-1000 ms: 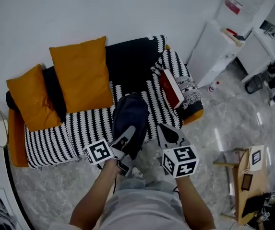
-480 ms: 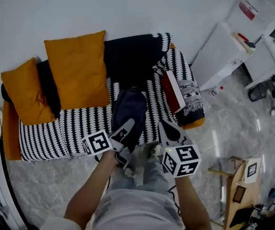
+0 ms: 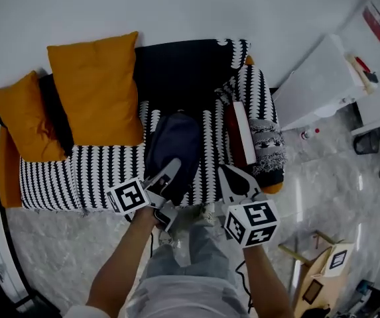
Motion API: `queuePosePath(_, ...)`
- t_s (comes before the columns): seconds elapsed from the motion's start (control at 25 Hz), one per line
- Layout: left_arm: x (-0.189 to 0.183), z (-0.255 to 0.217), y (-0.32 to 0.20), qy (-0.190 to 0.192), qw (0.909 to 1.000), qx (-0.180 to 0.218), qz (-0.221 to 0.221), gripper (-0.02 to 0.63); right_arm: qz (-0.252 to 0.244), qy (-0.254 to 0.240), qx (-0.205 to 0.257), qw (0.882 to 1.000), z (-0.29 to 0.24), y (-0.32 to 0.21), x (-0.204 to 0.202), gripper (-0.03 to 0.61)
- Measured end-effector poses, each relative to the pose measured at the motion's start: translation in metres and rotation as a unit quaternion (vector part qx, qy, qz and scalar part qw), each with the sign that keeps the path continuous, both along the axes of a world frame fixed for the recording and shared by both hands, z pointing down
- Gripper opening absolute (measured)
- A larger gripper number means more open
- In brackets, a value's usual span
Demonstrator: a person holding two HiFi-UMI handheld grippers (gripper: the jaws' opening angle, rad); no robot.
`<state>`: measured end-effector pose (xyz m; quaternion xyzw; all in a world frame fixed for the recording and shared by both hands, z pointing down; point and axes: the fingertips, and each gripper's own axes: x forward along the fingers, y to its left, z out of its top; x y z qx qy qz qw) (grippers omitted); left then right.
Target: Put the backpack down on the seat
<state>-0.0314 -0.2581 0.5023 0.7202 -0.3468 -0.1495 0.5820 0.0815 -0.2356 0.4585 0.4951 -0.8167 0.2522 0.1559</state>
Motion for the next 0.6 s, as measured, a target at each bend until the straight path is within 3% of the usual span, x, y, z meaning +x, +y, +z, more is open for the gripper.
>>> queuePosePath(0.6,0.04,0.058,-0.096,-0.021,0.9987,0.011,-0.045,0.02,-0.013,-0.026,-0.03,0.999,0.066,-0.087,0.057,0.002)
